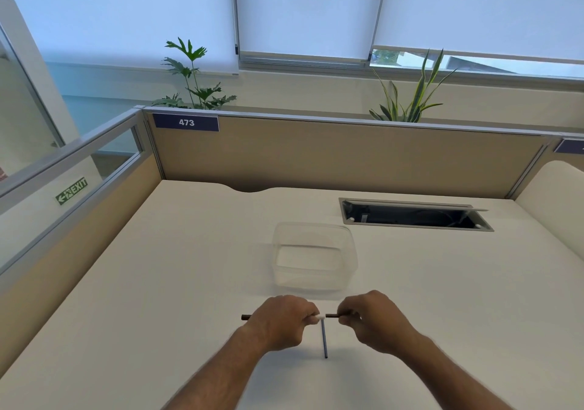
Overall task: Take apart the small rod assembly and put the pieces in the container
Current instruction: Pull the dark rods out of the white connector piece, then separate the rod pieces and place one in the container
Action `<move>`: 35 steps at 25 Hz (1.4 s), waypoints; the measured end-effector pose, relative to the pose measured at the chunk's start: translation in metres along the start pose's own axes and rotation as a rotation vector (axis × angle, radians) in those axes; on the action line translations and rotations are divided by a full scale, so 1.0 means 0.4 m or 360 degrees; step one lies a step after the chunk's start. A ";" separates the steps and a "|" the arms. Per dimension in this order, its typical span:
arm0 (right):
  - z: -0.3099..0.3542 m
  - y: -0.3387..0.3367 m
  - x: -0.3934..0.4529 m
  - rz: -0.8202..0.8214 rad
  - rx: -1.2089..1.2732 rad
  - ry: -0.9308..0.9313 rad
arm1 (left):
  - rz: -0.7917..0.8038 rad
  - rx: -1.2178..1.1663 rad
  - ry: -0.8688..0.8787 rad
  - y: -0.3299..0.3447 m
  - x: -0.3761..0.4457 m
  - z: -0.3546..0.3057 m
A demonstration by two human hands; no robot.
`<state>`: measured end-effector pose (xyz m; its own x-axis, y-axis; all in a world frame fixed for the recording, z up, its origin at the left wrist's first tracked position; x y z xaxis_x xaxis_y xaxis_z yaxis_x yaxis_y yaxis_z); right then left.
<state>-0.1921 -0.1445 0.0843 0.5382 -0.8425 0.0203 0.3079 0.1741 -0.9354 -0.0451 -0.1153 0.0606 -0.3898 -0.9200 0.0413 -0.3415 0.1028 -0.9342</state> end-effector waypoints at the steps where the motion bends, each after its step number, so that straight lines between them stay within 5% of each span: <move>1: -0.013 -0.006 -0.004 -0.0039 0.0050 0.0054 | -0.0026 -0.0006 -0.0002 -0.002 -0.003 0.004; 8: -0.116 0.005 -0.035 -0.0345 0.0583 0.0596 | -0.0425 -0.0345 -0.0129 -0.048 -0.020 0.025; 20: -0.185 0.131 -0.080 -0.0284 0.0484 0.1171 | -0.0996 -0.1048 -0.0569 -0.087 -0.041 0.093; 29: -0.191 0.138 -0.080 -0.0332 0.0427 0.1140 | -0.1025 -0.1196 -0.0627 -0.081 -0.048 0.111; 32: -0.146 0.104 -0.067 -0.0643 0.0567 0.0860 | -0.1035 -0.1219 -0.0622 -0.082 -0.047 0.107; 35: -0.058 0.125 -0.031 -0.0471 0.0983 0.0490 | -0.1045 -0.1450 -0.0670 -0.072 -0.044 0.109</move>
<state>-0.2017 -0.1372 0.0290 0.1487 -0.9873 0.0556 0.8388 0.0961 -0.5360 0.0090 -0.1187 0.0711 0.3378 -0.9310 0.1383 -0.9165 -0.3588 -0.1768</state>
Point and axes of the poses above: each hand's wrist, its own x-axis towards the middle knuckle, its own y-axis out of the palm, z = x × y, the point moved 8 cm from there along x, towards the middle knuckle
